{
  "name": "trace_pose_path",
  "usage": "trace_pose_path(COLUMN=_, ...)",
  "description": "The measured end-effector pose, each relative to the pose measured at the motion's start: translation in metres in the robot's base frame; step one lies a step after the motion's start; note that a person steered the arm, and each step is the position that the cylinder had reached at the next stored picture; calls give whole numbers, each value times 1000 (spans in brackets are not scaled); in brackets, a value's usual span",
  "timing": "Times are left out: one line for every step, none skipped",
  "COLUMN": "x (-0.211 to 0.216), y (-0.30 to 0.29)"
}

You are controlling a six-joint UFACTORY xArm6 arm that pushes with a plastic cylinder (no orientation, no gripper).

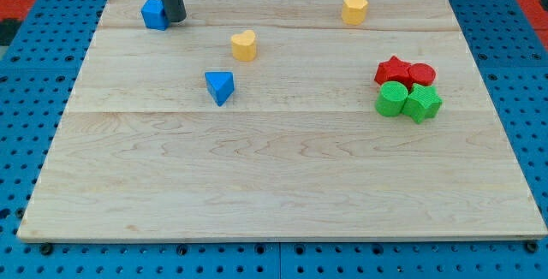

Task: Slide the yellow blue blocks towards the top left corner

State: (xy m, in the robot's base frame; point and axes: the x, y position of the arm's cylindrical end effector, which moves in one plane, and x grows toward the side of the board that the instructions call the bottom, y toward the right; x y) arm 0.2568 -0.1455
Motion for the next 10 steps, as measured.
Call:
trace_pose_path(x=2, y=38)
trace_pose_path(x=-30, y=131)
trace_pose_path(x=-64, y=192)
trace_pose_path(x=-63, y=246)
trace_pose_path(x=-63, y=316)
trace_pose_path(x=-38, y=342)
trace_pose_path(x=-18, y=288)
trace_pose_path(x=-23, y=199)
trace_pose_path(x=-37, y=167)
trace_pose_path(x=-55, y=181)
